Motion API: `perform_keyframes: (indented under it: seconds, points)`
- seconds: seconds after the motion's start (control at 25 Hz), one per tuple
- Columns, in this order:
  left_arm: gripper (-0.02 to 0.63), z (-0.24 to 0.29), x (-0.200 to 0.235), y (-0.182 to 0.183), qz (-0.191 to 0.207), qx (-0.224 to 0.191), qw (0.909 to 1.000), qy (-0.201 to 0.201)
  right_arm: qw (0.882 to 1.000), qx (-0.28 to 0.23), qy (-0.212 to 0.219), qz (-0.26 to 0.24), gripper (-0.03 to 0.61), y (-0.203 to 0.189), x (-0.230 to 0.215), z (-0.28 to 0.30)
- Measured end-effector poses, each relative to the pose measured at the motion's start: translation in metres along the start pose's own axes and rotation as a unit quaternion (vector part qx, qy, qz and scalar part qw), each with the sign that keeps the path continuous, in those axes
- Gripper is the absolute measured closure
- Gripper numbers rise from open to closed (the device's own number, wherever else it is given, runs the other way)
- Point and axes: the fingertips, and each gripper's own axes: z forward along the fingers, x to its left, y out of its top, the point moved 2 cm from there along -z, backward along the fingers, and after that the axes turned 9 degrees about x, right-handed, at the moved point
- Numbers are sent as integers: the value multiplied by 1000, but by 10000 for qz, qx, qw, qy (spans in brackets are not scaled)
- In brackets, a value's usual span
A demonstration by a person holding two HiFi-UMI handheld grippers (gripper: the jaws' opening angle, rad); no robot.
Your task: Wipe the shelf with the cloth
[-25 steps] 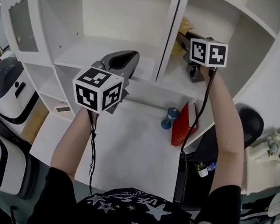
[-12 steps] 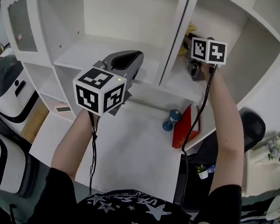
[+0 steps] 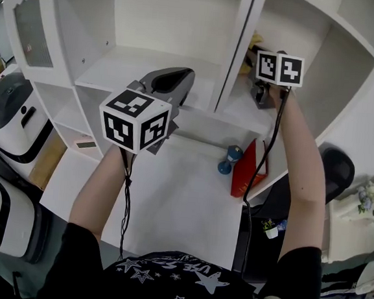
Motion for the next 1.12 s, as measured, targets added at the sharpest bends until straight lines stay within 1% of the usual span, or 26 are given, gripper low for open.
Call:
perform_keyframes:
  seconds: [0.44,0.8,1.12]
  points:
    - [614,-12,-1,-3,-42,-19,10000,72,9994,26,331,9,451,1,35,-39]
    - [614,-25,-18,-5,-59,-44,10000,-26,9984,40,561,-45,451,-9,72,-81]
    - [614,-36,-33,-15,-115,74,9998,-148,9966,-16,828,13,451,-22,103,-115]
